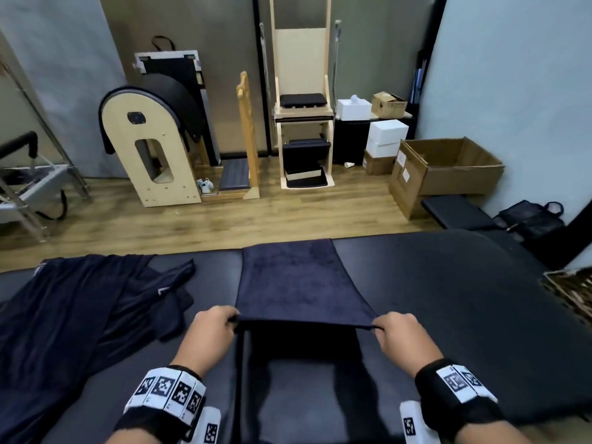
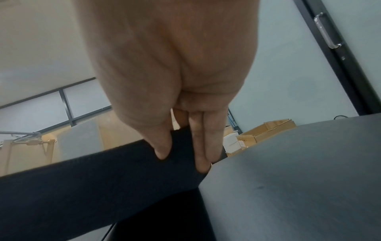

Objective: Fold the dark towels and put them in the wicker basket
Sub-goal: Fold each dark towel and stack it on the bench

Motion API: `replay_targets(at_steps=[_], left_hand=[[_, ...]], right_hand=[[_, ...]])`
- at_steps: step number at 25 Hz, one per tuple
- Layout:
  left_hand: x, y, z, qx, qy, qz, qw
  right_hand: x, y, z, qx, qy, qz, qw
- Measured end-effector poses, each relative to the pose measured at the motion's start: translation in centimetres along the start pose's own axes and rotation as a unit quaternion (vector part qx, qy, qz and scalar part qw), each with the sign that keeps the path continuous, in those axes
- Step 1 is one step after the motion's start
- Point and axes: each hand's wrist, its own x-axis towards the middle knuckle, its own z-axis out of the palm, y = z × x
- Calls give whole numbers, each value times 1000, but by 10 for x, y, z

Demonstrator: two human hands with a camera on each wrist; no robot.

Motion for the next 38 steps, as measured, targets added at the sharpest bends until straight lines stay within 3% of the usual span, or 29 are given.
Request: replay_targets(at_steps=[3,8,11,15,22,28,38], left_hand=[[-24,10,9,-33,-77,-41,996],[-41,18,10,-102,-222,-113,963],[-37,17,10,-107,-292,-127,942],[-1,11,8,-99,-233,-124,959],[130,0,-16,-97,-121,-63,986],[237,-20,-13,-123,-96,-53,986],[382,-61,49,-69,-107,-107,986]], right_hand=[[-18,9,-13,-9,-57,28,998],[-33,7,-36,-15,-182,46,982],[-22,4,-41,-37,-204,34,978],[16,1,-37,-11,-200,23,980],[121,-21,-46,-21,-81,25,996],[218,-40,-46,-27,13,31,999],[378,-26,4,-20,-31,31,999]])
